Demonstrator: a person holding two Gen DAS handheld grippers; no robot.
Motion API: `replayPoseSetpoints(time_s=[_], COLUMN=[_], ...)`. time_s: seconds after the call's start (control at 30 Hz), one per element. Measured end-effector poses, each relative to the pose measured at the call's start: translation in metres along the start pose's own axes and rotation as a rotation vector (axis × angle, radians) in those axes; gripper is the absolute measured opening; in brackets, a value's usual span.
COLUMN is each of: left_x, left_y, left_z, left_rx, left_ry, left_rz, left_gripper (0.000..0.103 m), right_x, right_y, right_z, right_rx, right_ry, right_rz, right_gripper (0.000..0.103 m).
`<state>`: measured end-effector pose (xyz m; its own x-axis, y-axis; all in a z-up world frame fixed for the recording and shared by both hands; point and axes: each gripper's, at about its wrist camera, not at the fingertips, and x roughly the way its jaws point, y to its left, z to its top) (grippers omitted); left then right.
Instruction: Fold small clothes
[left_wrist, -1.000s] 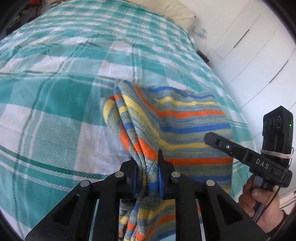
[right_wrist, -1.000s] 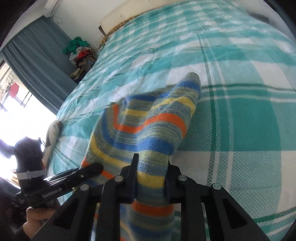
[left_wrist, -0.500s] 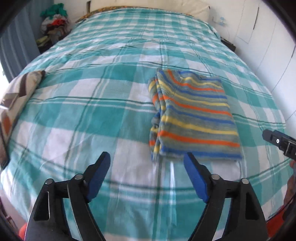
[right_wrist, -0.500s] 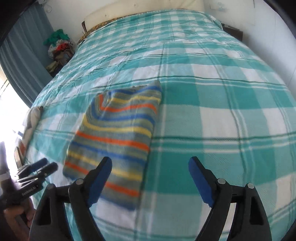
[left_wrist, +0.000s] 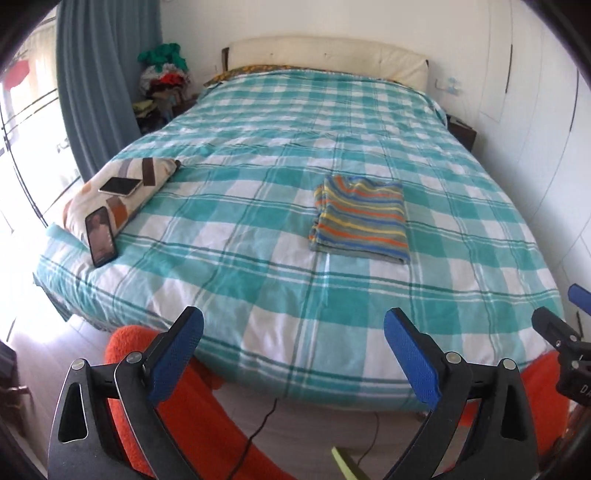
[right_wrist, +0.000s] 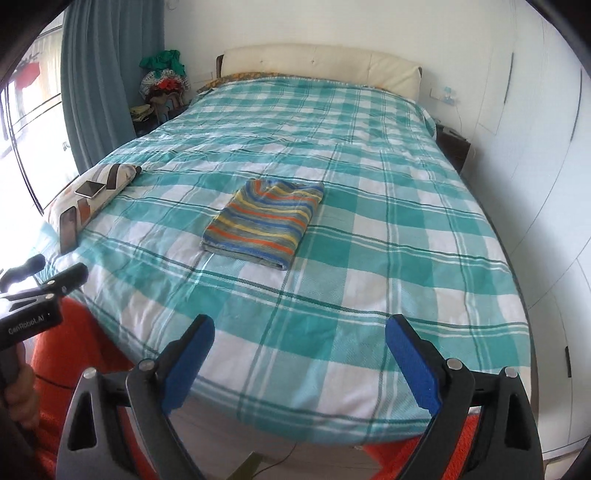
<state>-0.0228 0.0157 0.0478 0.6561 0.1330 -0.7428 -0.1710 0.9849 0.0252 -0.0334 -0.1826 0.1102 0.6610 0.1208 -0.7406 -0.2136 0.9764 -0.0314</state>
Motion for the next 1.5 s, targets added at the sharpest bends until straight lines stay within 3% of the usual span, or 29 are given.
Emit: replayPoseSetpoints(time_s=[0.17, 0.33, 0.77, 1.5], left_x=[-0.028, -0.042, -0.057, -0.050], left_y=[-0.015, -0.012, -0.019, -0.017], left_z=[-0.011, -0.027, -0.026, -0.024], left_rx=[0.208, 0.183, 0.176, 0.132], left_ry=[-0.014, 0.025, -0.029, -0.015], left_rz=[0.005, -0.018, 0.012, -0.005], left_gripper=[0.099, 0.099, 0.099, 0.099], right_x=[-0.042, -0.064, -0.065, -0.066], right_y=[0.017, 0.026, 0.021, 0.023], right_z=[-0.012, -0.023, -0.025, -0.020], right_rx=[-0.024, -0.074, -0.059, -0.063], right_ry=[-0.015, -0.033, -0.047, -0.040], right_rz=[0.040, 0.013, -0.011, -0.051], right_gripper=[0.093, 0.093, 0.093, 0.093])
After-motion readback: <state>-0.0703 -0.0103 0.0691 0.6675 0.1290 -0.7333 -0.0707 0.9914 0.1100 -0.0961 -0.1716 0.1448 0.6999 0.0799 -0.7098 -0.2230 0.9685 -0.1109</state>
